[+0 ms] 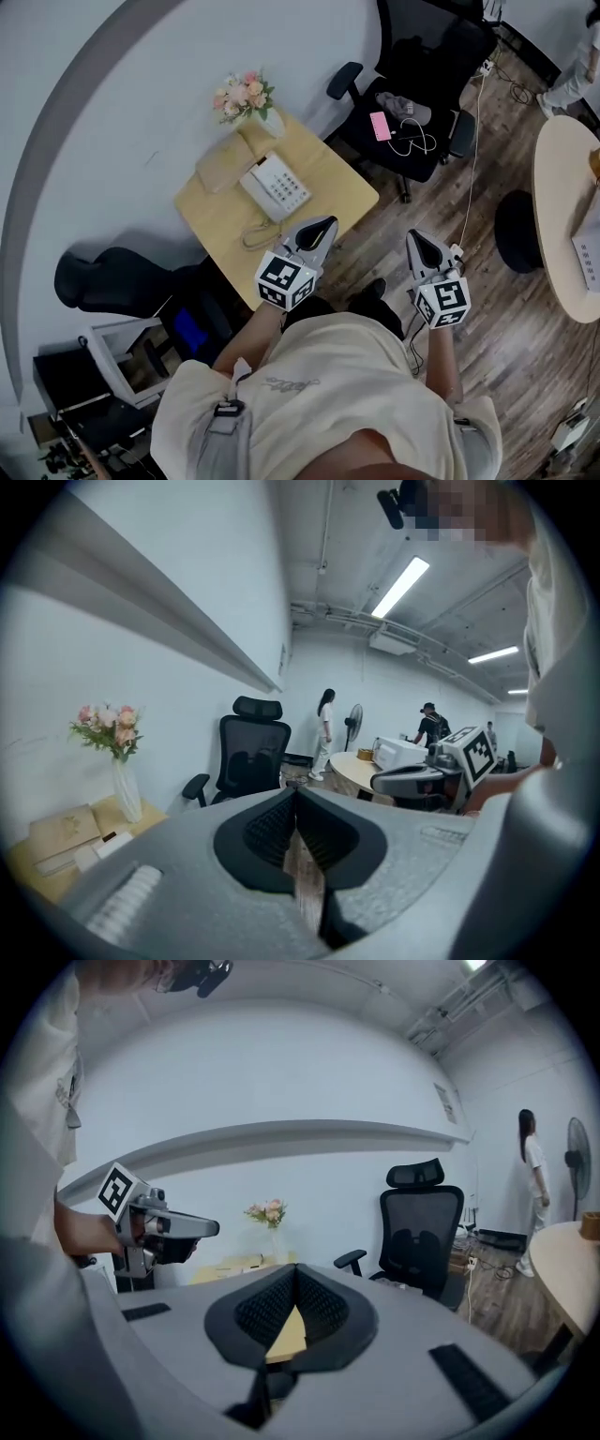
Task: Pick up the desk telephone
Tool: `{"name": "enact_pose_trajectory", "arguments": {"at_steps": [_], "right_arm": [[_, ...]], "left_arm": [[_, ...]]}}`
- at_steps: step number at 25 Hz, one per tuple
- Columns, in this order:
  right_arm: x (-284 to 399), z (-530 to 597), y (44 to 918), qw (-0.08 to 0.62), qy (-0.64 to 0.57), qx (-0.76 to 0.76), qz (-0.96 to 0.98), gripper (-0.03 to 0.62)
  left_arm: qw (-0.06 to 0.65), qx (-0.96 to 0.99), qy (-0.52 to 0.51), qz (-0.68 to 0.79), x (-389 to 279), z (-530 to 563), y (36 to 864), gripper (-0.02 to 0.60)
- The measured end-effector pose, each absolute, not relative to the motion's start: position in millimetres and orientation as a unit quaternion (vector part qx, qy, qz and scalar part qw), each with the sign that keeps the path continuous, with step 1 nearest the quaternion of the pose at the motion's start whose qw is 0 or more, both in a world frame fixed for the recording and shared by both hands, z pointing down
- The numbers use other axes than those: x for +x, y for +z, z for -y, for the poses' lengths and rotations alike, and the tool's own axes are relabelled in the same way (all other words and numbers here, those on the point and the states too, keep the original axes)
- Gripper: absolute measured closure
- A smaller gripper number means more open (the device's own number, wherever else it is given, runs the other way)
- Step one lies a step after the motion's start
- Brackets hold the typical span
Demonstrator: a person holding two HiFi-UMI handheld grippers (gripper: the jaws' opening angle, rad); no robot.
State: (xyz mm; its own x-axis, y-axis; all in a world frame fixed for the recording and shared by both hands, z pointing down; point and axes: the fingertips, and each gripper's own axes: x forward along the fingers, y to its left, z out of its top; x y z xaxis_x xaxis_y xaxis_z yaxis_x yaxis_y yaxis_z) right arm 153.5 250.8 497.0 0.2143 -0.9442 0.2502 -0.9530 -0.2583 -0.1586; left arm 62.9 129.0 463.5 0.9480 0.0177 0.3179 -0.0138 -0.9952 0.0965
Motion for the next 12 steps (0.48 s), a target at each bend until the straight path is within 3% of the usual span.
{"name": "enact_pose_trajectory", "arguments": {"at_steps": [12], "right_arm": [[141,-163,519,0.039,0.165,0.674,0.719,0.595]], "left_arm": [[0.078,0.972,0.185,0.120,32,-76,491,0.563]]}}
